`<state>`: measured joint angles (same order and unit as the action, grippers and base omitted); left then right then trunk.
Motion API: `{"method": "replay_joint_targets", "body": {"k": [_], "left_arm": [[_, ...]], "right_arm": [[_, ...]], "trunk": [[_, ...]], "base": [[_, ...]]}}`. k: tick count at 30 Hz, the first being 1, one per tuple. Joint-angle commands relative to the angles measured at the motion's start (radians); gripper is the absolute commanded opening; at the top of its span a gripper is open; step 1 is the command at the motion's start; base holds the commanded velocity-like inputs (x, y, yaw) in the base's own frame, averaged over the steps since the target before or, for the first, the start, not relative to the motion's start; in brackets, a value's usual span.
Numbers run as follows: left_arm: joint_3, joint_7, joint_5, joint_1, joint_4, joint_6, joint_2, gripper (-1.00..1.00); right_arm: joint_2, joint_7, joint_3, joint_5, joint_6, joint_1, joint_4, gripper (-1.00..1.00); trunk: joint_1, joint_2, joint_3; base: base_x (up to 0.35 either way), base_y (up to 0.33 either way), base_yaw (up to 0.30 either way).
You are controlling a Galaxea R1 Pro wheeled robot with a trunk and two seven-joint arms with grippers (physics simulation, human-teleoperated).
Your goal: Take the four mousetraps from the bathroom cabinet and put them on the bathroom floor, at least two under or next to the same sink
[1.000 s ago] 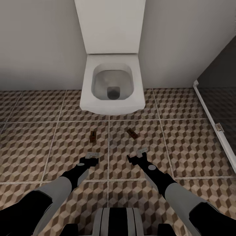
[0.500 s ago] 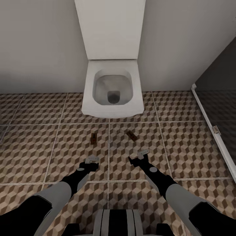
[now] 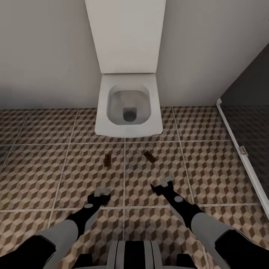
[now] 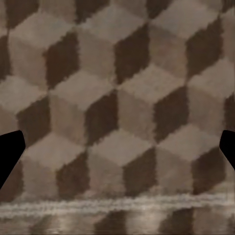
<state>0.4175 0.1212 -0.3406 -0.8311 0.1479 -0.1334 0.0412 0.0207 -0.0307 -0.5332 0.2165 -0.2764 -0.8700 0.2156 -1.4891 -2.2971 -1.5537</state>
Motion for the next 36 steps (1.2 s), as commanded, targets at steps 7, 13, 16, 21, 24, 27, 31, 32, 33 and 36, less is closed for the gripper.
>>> {"method": "replay_joint_targets", "body": {"k": [7, 13, 16, 21, 24, 27, 31, 32, 33, 36], "left_arm": [[0.009, 0.004, -0.008, 0.02, -0.058, -0.093, -0.005, 1.0], [0.009, 0.003, -0.009, 0.025, -0.125, -0.157, -0.005, 1.0], [0.009, 0.003, -0.009, 0.026, -0.149, -0.179, -0.005, 1.0], [0.009, 0.003, -0.009, 0.027, -0.183, -0.22, -0.004, 1.0], [0.009, 0.003, -0.009, 0.028, -0.199, -0.238, -0.004, 1.0], [0.009, 0.003, -0.009, 0.029, -0.212, -0.249, -0.004, 1.0], [0.008, 0.003, -0.009, 0.034, -0.216, -0.256, -0.005, 1.0], [0.009, 0.003, -0.01, 0.035, -0.217, -0.257, -0.005, 1.0], [0.008, 0.003, -0.01, 0.035, -0.217, -0.258, -0.005, 1.0], [0.008, 0.003, -0.01, 0.038, -0.219, -0.26, -0.006, 1.0]], "right_arm": [[-0.001, -0.003, -0.005, 0.01, -0.034, 0.001, -0.058, 1.0], [-0.001, -0.003, -0.005, 0.01, -0.078, 0.002, -0.122, 1.0], [-0.001, -0.003, -0.005, 0.01, -0.095, 0.002, -0.139, 1.0], [0.0, -0.003, -0.005, 0.01, -0.107, 0.002, -0.153, 1.0], [0.0, -0.003, -0.005, 0.01, -0.11, 0.003, -0.157, 1.0], [0.002, -0.003, -0.005, 0.011, -0.112, 0.004, -0.16, 1.0], [0.002, -0.003, -0.005, 0.012, -0.113, 0.005, -0.161, 1.0], [0.003, -0.003, -0.005, 0.012, -0.113, 0.005, -0.161, 1.0], [0.003, -0.003, -0.005, 0.012, -0.113, 0.005, -0.161, 1.0], [0.003, -0.003, -0.005, 0.012, -0.113, 0.006, -0.162, 1.0]], "trunk": [[0.027, 0.049, 0.022], [0.05, 0.091, 0.041], [0.062, 0.112, 0.053], [0.081, 0.147, 0.075], [0.092, 0.168, 0.088], [0.104, 0.189, 0.103], [0.119, 0.217, 0.121], [0.123, 0.224, 0.126], [0.127, 0.231, 0.131], [0.138, 0.252, 0.145]], "base": [[0.0, 0.0, 0.0], [0.0, 0.0, 0.0], [0.0, 0.0, 0.0], [0.0, 0.0, 0.0], [0.0, 0.0, 0.0], [0.0, 0.0, 0.0], [0.0, 0.0, 0.0], [0.0, 0.0, 0.0], [0.0, 0.0, 0.0], [0.0, 0.0, 0.0]]}}
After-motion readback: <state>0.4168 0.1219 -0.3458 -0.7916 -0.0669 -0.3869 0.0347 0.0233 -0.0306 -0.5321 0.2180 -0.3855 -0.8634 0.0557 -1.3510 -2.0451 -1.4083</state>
